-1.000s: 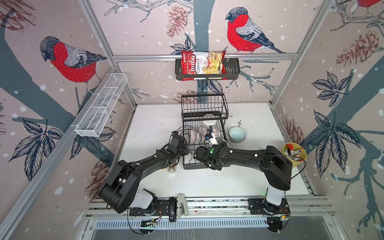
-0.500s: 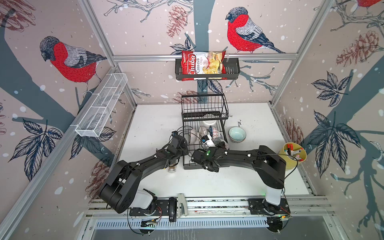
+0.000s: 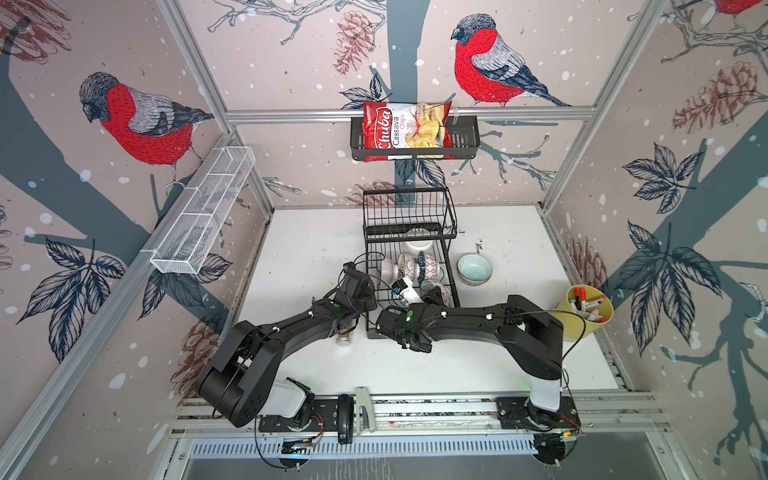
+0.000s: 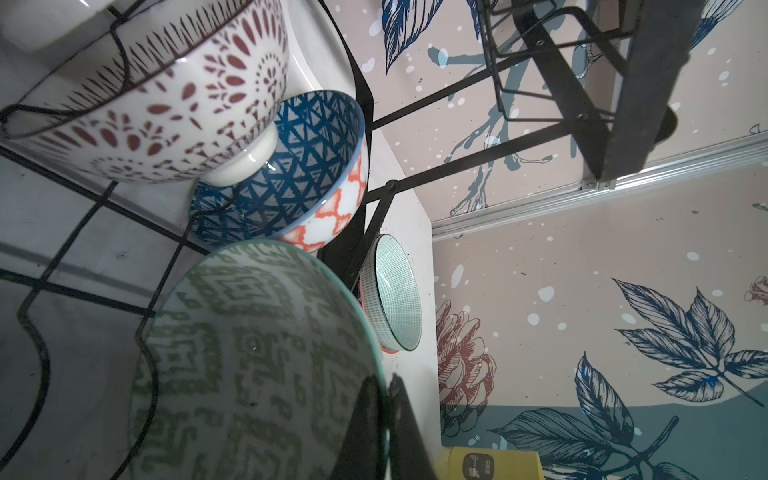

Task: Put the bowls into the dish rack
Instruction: 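Lower the green-patterned bowl upright into the rack's nearest slot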

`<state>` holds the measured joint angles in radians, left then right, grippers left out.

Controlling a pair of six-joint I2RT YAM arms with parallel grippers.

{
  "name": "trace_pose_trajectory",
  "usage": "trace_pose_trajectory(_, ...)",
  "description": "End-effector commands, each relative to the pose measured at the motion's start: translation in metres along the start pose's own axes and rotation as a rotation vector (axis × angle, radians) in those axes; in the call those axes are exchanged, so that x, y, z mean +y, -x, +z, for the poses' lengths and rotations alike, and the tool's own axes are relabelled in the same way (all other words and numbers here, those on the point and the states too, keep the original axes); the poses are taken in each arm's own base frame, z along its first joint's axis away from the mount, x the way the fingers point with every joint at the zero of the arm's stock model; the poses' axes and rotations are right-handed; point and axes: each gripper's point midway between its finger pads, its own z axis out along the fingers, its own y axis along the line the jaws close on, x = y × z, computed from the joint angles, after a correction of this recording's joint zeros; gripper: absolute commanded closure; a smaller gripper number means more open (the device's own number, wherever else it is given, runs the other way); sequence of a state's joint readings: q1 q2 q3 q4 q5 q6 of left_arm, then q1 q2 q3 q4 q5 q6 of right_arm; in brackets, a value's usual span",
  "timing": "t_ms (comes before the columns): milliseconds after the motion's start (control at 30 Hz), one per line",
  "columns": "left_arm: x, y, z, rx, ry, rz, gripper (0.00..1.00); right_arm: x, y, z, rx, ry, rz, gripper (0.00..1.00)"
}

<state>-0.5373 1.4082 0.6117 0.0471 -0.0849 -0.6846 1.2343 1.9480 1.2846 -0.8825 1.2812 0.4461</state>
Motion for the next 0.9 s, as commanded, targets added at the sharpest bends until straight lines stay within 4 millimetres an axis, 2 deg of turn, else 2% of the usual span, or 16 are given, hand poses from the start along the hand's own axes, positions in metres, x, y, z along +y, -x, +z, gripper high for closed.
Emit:
trace_pose_trajectory(0, -0.022, -0.005, 0.0, 0.043, -0.119, -0.069, 1.0, 0.024, -0.005, -0.001, 0.033, 0.094, 0.003, 1.0)
trace_pose_trajectory(233, -0.021, -0.006, 0.0, 0.043, -0.122, -0.074, 1.0, 0.034, -0.006, -0.005, 0.041, 0.133, 0.0, 1.0)
trace_pose_trajectory(400, -0.021, -0.006, 0.001, 0.044, -0.124, -0.076, 1.0, 0.037, -0.006, -0.008, 0.043, 0.153, 0.009, 0.89)
trace_pose_trajectory(633, -0.022, -0.006, 0.001, 0.042, -0.127, -0.077, 1.0, 0.039, -0.003, -0.013, 0.044, 0.21, 0.062, 0.87)
trace_pose_trajectory(867, -0.022, -0.006, 0.0, 0.042, -0.129, -0.077, 1.0, 0.037, -0.002, -0.015, 0.049, 0.247, 0.108, 0.8)
